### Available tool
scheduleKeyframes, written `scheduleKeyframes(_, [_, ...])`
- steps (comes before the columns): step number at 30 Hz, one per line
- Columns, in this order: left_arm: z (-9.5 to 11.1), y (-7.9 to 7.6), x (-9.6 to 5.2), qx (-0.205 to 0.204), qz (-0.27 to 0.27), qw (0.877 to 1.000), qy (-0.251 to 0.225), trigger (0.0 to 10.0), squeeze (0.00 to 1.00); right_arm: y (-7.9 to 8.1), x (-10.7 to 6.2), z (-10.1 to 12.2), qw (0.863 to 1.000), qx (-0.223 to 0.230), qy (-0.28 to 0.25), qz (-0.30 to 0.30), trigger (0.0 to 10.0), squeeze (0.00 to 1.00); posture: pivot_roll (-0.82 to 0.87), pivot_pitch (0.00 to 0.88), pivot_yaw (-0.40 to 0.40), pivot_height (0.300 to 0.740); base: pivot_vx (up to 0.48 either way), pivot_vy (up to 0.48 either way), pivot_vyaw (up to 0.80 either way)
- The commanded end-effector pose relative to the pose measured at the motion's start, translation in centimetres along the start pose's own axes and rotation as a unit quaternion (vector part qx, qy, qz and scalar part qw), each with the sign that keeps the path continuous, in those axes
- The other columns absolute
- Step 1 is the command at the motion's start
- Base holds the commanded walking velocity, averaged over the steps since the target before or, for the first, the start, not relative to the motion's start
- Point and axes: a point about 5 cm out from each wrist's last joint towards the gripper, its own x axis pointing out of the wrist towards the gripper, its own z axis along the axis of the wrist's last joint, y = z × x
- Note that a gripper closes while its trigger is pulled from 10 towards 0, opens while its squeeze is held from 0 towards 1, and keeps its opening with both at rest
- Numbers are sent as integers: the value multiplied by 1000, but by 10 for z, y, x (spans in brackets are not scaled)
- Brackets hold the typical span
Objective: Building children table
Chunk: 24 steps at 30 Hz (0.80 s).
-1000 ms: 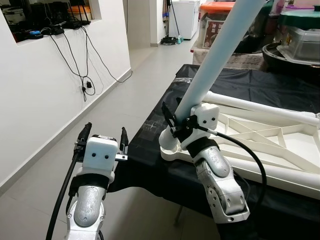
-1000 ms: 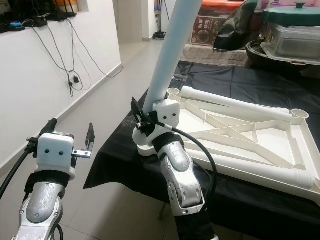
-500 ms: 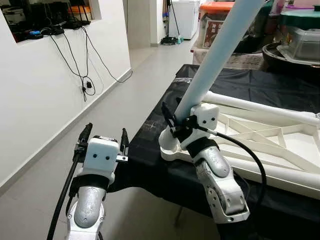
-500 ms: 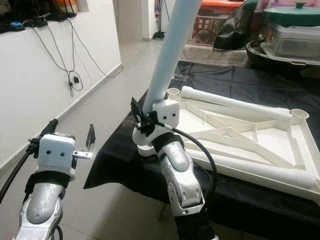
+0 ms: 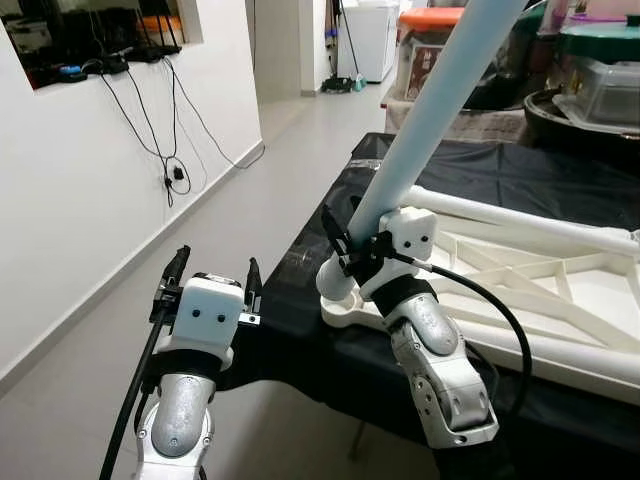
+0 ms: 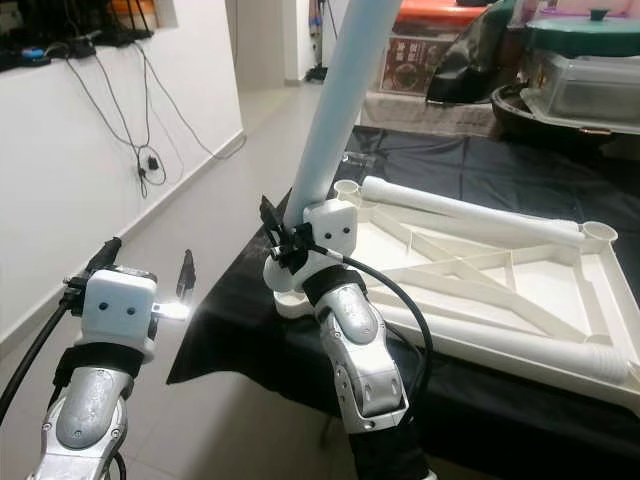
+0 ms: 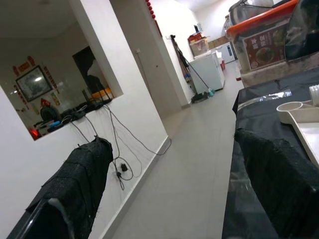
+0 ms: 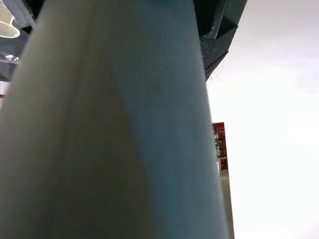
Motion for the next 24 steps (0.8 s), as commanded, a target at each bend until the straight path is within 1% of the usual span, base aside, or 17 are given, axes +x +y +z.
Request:
scheduleKeyframes(1, [-6,0,-1,11,-3,1000,11,10000,0,2,0,-1,1000,2,-1,1,10000,0,5,0,13,740,262,0,0])
scheduleKeyframes(12, [-6,0,-1,10,-4,1000,10,10000,0,1,0,-2,1000,3,-1,-2,10000,0,5,0,13,740,273,0,0])
scheduleKeyframes(13, [-6,-1,-1,5,-4,1000,13,10000,0,2,0,-2,1000,4,-1,-2,10000,0,5,0,13,740,244,0,0])
scheduleKeyframes(16, [-7,-1,-1,-4,-6,1000,16,10000,0,2,0,-2,1000,4,-1,-1,10000,0,5,0,13,740,0,0,0])
scheduleKeyframes(24, [-6,0,0,-6,1,1000,15,10000,0,2,0,-2,1000,5,-1,-1,10000,0,5,0,13,740,0,0,0])
